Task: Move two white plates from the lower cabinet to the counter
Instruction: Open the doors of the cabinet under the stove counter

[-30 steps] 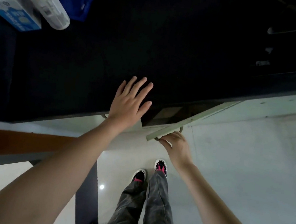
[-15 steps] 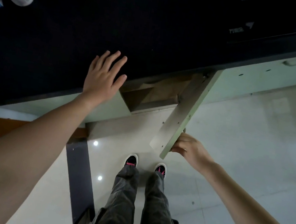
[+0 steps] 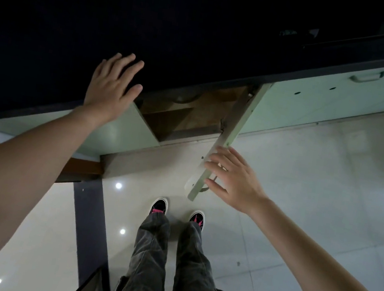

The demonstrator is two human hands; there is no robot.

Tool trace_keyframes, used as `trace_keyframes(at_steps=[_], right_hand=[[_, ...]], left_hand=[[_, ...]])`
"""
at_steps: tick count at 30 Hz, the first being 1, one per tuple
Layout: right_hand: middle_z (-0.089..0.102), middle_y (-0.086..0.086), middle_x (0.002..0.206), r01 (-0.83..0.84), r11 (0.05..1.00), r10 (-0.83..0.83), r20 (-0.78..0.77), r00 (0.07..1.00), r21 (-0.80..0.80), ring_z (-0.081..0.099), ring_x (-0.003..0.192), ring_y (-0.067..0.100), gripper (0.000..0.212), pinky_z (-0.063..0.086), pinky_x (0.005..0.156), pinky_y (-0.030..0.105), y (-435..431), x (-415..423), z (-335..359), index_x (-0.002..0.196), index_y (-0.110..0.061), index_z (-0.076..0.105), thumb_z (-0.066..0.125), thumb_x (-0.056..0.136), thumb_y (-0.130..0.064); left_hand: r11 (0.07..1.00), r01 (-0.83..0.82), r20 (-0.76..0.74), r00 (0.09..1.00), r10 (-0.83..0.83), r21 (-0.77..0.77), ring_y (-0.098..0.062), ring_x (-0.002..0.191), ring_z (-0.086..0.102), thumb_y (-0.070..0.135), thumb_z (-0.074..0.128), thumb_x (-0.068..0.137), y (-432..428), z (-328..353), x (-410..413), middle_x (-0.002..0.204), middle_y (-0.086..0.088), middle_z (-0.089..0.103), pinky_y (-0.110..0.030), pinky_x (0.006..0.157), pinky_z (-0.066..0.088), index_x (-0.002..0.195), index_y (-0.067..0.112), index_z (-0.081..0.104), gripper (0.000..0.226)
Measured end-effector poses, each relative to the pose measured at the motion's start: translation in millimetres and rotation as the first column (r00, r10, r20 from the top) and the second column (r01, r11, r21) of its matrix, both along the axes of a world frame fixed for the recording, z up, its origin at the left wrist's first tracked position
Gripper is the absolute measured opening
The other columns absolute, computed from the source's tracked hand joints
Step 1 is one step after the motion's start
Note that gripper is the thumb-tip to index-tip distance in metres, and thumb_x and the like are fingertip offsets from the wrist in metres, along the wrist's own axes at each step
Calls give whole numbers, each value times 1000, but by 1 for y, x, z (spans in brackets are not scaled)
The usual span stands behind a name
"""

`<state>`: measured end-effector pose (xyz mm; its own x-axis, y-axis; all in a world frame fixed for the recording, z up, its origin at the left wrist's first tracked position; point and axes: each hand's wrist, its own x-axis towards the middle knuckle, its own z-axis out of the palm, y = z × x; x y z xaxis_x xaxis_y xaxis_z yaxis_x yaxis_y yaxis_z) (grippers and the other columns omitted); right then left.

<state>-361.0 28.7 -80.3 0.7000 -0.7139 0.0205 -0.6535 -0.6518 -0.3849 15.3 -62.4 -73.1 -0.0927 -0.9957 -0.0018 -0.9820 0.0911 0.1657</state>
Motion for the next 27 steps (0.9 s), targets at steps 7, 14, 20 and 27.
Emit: trace_keyframes(at_steps=[7, 14, 20, 27], right_hand=[[62, 0, 82, 114, 990, -122, 93, 988, 84, 58, 84, 17, 23, 44, 107, 37, -14, 20, -8, 77, -11, 63, 67, 89, -30], [66, 4, 91, 40, 993, -49, 82, 995, 110, 65, 98, 21, 23, 37, 115, 37, -5, -60, -11, 80, -8, 65, 69, 88, -29], [71, 8, 113, -42, 993, 38, 32, 999, 114, 57, 128, 23, 33, 45, 108, 46, -15, -124, -12, 88, -3, 70, 66, 89, -36], [71, 14, 102, -71, 997, 71, 31, 997, -9, 62, 121, 29, 21, 48, 104, 48, -33, -177, -16, 81, 3, 68, 76, 84, -15]], left_hand=[[1000, 2, -18, 1000, -2, 3, -29, 148, 18, 48, 26, 100, 0, 1, -2, 160, -3, 27, -50, 120, 13, 152, 29, 27, 55], [1000, 3, -24, 1000, -3, -21, -27, 147, 19, 50, 27, 100, -4, -8, -1, 159, 1, 26, -48, 119, 12, 151, 33, 24, 54], [1000, -24, -47, 999, 24, -2, 8, 142, -2, 60, 18, 98, -6, -12, 5, 154, 34, 4, -11, 110, -16, 154, 37, 17, 60], [999, -35, -103, 994, 39, 38, 0, 144, 1, 60, 20, 96, -16, -29, 19, 155, 34, -1, -40, 118, 10, 148, 55, 11, 53]])
